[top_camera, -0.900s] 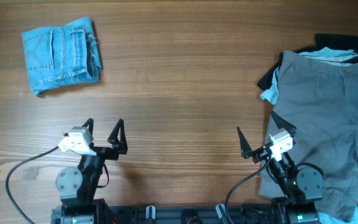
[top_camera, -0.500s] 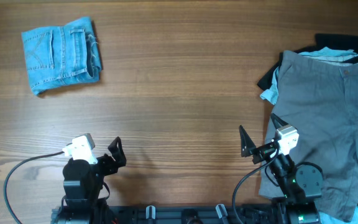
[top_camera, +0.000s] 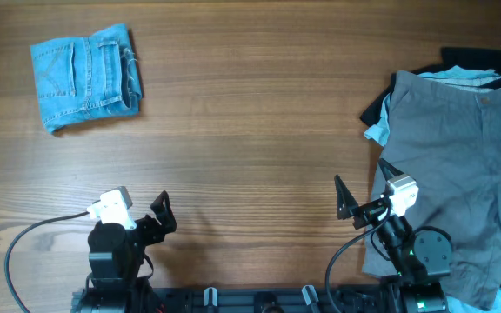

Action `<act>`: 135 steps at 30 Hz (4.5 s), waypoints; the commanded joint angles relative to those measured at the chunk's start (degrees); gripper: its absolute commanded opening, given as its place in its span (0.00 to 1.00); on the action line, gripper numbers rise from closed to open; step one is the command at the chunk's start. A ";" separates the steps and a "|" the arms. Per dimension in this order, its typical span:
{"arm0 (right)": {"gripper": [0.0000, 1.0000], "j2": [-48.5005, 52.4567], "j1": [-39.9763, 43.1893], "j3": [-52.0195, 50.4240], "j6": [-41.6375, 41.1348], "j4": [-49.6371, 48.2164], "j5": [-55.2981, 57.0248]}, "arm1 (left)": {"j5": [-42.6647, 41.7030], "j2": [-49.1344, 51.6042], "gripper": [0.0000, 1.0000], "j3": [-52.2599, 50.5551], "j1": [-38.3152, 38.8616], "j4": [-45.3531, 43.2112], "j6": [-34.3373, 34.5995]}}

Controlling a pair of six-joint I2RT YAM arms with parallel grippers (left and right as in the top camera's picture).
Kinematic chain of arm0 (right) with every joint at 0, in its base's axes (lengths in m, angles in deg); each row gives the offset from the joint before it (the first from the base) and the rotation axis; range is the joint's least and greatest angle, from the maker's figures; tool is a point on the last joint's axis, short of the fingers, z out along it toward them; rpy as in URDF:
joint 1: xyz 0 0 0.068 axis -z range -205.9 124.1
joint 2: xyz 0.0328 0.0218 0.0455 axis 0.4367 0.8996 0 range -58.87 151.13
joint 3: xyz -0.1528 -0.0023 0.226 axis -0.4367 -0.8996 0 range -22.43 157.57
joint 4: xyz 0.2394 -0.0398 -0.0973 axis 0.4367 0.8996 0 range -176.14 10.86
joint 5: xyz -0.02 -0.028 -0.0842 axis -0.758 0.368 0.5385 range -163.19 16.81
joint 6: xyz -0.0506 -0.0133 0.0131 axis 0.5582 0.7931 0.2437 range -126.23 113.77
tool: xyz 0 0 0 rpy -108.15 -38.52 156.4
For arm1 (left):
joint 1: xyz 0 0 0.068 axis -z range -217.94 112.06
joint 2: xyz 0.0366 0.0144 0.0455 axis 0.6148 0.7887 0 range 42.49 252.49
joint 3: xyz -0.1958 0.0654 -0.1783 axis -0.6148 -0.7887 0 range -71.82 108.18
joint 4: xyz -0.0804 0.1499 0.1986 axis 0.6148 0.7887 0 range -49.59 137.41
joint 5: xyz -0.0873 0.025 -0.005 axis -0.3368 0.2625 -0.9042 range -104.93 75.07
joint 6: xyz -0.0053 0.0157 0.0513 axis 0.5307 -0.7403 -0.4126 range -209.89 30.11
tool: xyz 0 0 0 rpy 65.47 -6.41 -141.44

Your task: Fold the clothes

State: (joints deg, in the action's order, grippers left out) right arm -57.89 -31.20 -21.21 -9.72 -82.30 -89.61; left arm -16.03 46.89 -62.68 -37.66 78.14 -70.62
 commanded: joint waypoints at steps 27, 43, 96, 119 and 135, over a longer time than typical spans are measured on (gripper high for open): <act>1.00 -0.70 0.07 1.29 -1.60 -0.02 1.01 | 4.59 0.07 1.00 -0.02 0.22 1.16 0.52; 1.00 10.14 0.07 13.68 -4.00 3.63 -8.00 | 0.33 3.39 1.00 2.16 0.22 -36.74 2.38; 0.04 105.39 19.15 87.82 -6.99 37.68 24.24 | -13.38 75.21 1.00 63.71 4.92 13.73 -10.32; 0.66 115.43 17.88 87.14 3.67 45.75 9.07 | -12.74 75.21 1.00 63.71 4.87 13.77 -10.05; 0.04 105.92 23.21 87.82 -5.88 46.62 15.80 | -12.74 75.23 1.00 63.71 4.87 13.53 -10.05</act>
State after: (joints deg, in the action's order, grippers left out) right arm 52.83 -9.89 65.69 -14.22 -36.25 -74.01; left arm -29.36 121.69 0.25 -32.94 91.83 -79.78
